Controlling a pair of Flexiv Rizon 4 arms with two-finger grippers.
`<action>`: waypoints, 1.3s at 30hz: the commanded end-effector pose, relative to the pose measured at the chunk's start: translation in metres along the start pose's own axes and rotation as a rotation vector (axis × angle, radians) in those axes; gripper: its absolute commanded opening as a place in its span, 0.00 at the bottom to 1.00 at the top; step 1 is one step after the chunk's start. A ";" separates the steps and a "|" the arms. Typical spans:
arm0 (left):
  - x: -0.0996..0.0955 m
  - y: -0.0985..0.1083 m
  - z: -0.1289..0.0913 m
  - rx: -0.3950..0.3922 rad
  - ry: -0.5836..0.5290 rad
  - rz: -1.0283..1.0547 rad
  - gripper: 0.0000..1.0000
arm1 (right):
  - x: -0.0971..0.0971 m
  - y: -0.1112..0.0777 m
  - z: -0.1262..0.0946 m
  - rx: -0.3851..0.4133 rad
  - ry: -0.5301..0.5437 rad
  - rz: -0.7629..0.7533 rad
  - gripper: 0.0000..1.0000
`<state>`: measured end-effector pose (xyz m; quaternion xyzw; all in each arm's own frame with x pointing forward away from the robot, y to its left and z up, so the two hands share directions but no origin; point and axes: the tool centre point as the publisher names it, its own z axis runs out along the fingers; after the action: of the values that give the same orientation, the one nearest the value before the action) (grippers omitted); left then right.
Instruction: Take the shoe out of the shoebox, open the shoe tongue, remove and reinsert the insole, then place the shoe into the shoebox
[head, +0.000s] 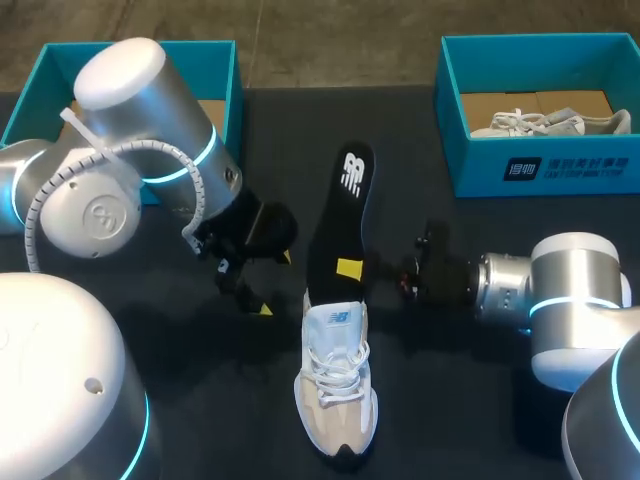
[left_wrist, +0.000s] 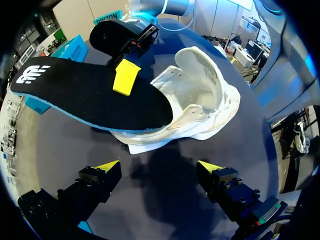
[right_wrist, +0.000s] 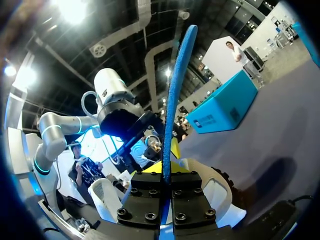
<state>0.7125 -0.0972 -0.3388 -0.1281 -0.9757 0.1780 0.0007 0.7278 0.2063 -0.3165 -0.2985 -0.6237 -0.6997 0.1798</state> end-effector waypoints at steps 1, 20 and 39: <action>0.002 0.000 0.006 -0.002 -0.005 -0.013 1.00 | 0.002 -0.003 -0.003 -0.005 -0.005 0.001 0.00; 0.003 0.000 0.007 -0.003 -0.003 -0.016 1.00 | -0.002 -0.027 0.000 0.036 0.014 0.041 0.00; 0.003 0.000 0.007 -0.003 -0.003 -0.016 1.00 | 0.007 -0.052 -0.004 0.067 0.012 0.051 0.00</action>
<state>0.7107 -0.0987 -0.3446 -0.1203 -0.9769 0.1767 0.0017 0.6954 0.2061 -0.3475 -0.3034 -0.6335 -0.6807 0.2081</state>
